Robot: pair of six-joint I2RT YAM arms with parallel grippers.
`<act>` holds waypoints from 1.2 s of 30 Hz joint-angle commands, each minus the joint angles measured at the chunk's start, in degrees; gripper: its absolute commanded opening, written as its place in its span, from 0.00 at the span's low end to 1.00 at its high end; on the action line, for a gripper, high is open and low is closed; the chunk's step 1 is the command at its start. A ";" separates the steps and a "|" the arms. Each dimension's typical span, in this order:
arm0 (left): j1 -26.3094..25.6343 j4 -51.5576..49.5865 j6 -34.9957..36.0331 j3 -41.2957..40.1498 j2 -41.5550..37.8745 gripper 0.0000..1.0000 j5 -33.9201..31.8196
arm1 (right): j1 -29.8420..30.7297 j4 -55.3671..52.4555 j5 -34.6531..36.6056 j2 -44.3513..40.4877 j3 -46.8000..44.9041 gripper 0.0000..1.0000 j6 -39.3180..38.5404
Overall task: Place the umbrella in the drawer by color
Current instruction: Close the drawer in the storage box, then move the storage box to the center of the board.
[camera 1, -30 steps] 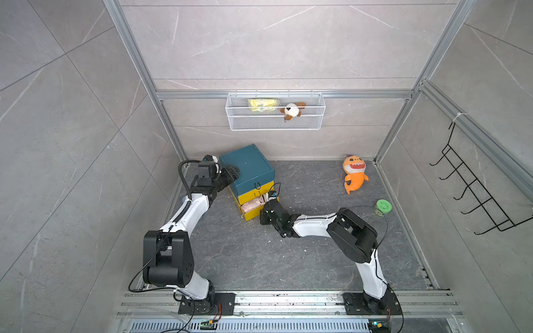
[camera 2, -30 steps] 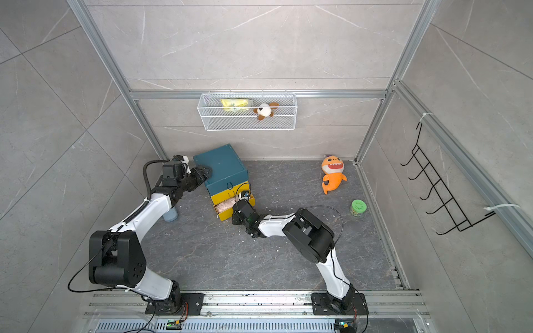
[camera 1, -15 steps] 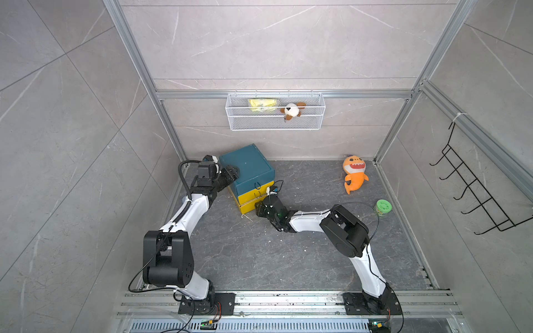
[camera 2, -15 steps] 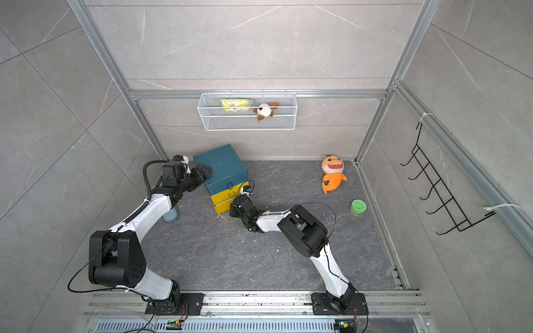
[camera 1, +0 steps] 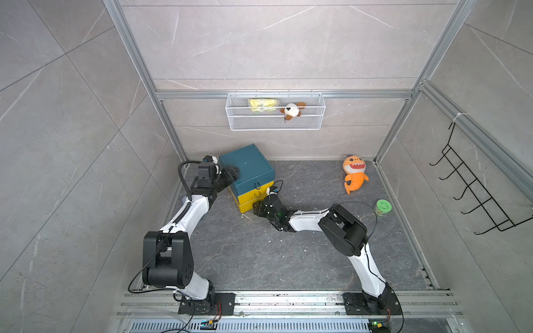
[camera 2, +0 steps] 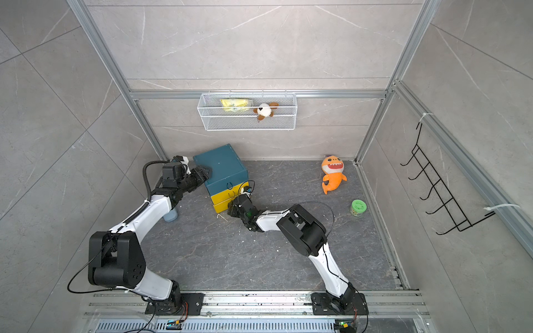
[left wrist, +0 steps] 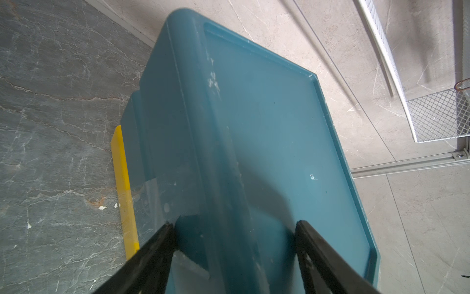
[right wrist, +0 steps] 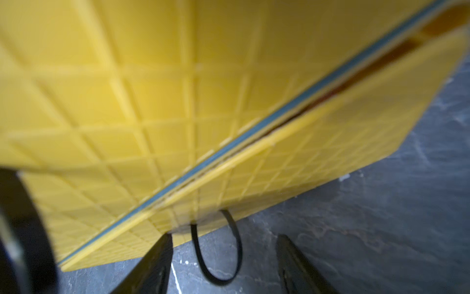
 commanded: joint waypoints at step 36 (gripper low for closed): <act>-2.04 -12.63 4.75 -1.80 4.07 0.81 3.49 | -13.51 -43.05 -14.71 -4.52 43.50 0.83 -19.11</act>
